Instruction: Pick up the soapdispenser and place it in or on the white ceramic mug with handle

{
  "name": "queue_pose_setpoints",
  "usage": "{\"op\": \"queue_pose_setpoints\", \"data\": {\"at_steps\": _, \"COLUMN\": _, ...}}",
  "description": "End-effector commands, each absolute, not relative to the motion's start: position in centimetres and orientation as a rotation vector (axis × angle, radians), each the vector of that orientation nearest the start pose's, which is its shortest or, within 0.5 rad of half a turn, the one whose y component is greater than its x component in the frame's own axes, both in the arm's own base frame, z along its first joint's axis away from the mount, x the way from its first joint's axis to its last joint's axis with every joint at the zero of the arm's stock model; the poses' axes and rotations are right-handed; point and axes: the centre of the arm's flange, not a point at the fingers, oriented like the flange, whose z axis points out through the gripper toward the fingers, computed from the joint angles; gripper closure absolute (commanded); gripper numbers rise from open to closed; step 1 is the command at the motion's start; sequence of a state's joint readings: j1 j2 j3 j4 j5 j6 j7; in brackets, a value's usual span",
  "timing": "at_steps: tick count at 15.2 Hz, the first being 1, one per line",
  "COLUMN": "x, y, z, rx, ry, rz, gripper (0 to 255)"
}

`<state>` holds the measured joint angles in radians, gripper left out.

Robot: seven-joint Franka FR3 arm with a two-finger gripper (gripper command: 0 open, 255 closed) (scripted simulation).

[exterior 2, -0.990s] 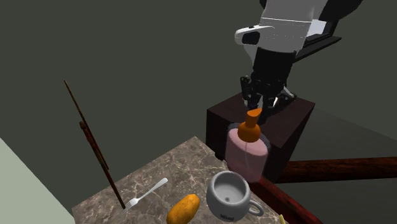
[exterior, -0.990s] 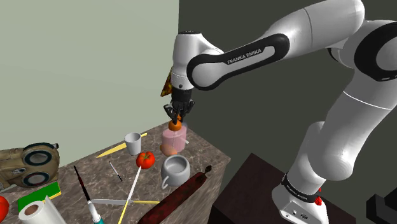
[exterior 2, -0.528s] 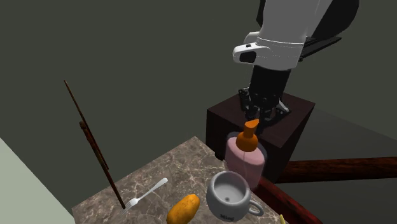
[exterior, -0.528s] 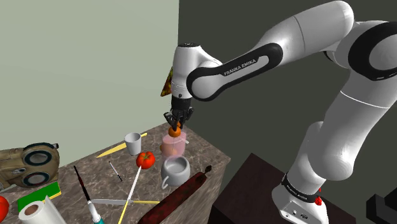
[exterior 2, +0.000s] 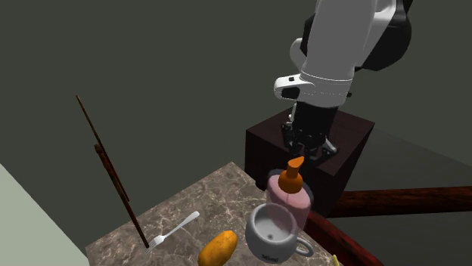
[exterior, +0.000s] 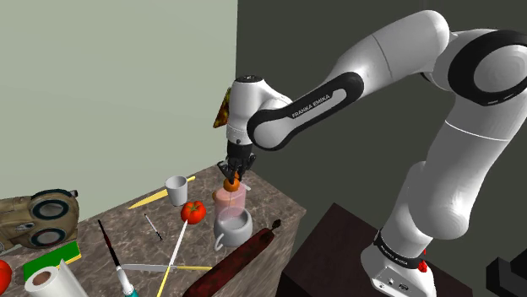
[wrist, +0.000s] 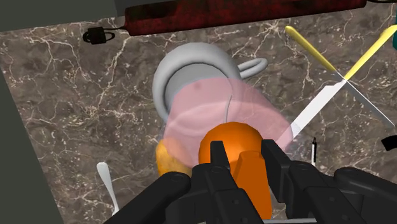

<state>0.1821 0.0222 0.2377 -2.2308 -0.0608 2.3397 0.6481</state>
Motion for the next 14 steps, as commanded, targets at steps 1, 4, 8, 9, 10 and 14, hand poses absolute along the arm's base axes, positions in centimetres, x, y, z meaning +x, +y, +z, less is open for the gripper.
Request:
{"op": "queue_pose_setpoints", "data": {"at_steps": 1, "x": 49.0, "y": 21.8, "z": 36.0, "rx": -3.114, "ry": 0.294, "rz": -0.151, "gripper": 255}}
{"op": "queue_pose_setpoints", "data": {"at_steps": 4, "x": 49.0, "y": 21.8, "z": 34.4, "rx": -3.114, "ry": 0.294, "rz": -0.151, "gripper": 255}}
{"op": "queue_pose_setpoints", "data": {"at_steps": 8, "x": 49.0, "y": 21.8, "z": 32.3, "rx": -3.114, "ry": 0.294, "rz": -0.151, "gripper": 255}}
{"op": "queue_pose_setpoints", "data": {"at_steps": 9, "x": 49.0, "y": 21.8, "z": 32.3, "rx": -3.114, "ry": 0.294, "rz": -0.151, "gripper": 255}}
{"op": "queue_pose_setpoints", "data": {"at_steps": 10, "x": 49.0, "y": 21.8, "z": 32.3, "rx": -3.114, "ry": 0.294, "rz": -0.151, "gripper": 255}}
{"op": "queue_pose_setpoints", "data": {"at_steps": 14, "x": 49.0, "y": 21.8, "z": 32.3, "rx": -3.114, "ry": 0.294, "rz": -0.151, "gripper": 255}}
